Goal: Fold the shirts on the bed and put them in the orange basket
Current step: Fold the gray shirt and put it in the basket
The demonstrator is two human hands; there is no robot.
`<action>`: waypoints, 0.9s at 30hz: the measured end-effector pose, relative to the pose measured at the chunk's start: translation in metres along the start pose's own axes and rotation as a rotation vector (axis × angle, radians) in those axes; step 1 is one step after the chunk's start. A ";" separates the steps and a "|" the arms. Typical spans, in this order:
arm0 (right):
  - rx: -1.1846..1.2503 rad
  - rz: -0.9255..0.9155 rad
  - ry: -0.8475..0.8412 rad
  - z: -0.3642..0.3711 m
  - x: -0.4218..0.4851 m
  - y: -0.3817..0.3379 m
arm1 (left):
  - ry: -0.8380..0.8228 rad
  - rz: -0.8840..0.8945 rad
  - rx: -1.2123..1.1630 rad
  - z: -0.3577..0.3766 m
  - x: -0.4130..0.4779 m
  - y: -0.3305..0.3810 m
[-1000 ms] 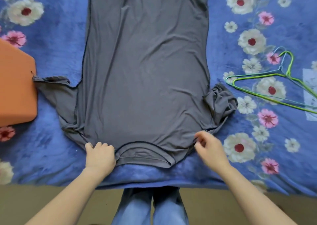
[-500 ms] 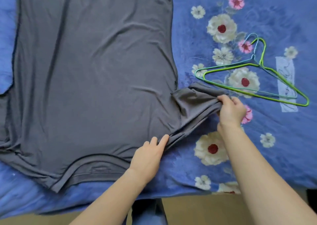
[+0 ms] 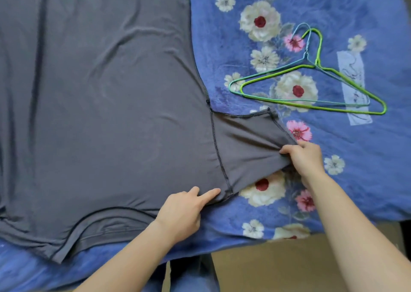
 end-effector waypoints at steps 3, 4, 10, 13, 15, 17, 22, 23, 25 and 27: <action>0.013 0.028 -0.021 -0.011 0.005 0.009 | -0.110 0.030 -0.041 0.009 -0.002 0.002; -0.017 0.020 -0.061 -0.008 0.004 0.010 | -0.101 0.028 -0.067 0.008 -0.002 0.004; 0.098 -0.025 -0.133 0.000 -0.006 -0.009 | 0.235 0.053 -0.196 -0.002 0.014 0.026; 0.364 0.192 -0.235 0.011 -0.024 -0.010 | 0.191 0.036 -0.107 0.015 0.018 0.039; 0.616 0.316 -0.370 0.025 -0.048 -0.028 | 0.170 -0.020 -0.130 0.026 0.013 0.040; 0.754 0.286 -0.497 0.041 -0.082 -0.062 | 0.185 -0.057 -0.166 0.030 0.005 0.039; 0.256 -0.175 -0.910 0.119 -0.178 -0.109 | 0.151 -0.020 -0.215 0.041 -0.007 0.039; 0.142 -0.234 -0.924 0.132 -0.182 -0.105 | 0.151 -0.012 -0.219 0.041 -0.007 0.039; 0.010 -0.352 -0.795 0.141 -0.172 -0.101 | 0.154 0.010 -0.215 0.042 -0.008 0.039; -0.112 -0.460 -0.592 0.136 -0.150 -0.099 | 0.161 0.022 -0.197 0.042 -0.010 0.039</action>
Point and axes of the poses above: each hand's wrist, its own x-axis towards the middle knuckle, its own z-axis out of the palm, y = z × x, the point moved 8 cm from there along x, towards the middle knuckle, and after that the axes turned 5 degrees about y, right-handed, at the moved point
